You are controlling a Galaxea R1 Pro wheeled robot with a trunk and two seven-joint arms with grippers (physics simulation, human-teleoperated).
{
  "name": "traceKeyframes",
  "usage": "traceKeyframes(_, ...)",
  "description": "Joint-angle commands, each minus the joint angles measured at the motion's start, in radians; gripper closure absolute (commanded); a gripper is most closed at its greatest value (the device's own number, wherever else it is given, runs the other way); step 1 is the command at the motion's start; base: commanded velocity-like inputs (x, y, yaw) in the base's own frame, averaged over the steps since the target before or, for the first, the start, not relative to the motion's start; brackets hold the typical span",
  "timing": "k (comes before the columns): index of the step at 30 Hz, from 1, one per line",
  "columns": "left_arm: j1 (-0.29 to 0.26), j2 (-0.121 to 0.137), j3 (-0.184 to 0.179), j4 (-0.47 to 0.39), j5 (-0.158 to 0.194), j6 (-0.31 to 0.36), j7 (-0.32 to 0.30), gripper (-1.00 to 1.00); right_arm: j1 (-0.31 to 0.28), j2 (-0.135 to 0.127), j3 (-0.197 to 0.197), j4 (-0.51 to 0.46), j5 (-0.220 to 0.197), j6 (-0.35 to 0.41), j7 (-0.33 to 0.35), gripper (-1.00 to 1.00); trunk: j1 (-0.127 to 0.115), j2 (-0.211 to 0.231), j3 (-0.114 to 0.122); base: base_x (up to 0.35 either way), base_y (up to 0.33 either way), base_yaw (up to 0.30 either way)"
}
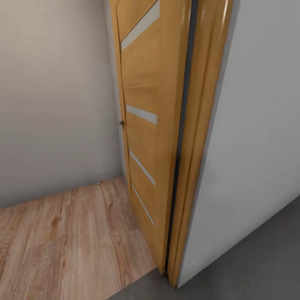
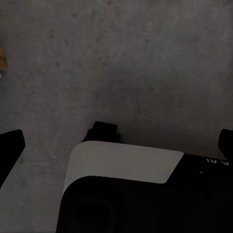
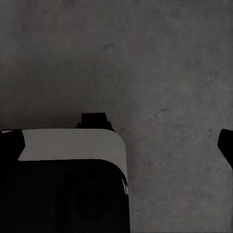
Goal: Move the two storage containers from the living room to the garage. In the garage, place one container on the floor and stack the other container on top of it (either order is fine).
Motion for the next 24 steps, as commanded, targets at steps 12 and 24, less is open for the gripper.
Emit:
traceKeyframes(12, -0.001, 0.0, 0.006, 0.001, 0.006, -0.004, 0.001, -1.0, -0.001, 0.001, 0.008, 0.003, -0.009, -0.006, 0.0, -1.0, 0.001, 0.0, -0.001, 0.321, 0.0, 0.269)
traceKeyframes(24, 0.0, 0.001, 0.006, 0.001, 0.006, -0.007, 0.001, -1.0, -0.001, 0.001, 0.008, 0.003, -0.009, -0.006, 0.0, -1.0, 0.001, 0.0, -0.001, 0.308, 0.0, 0.269)
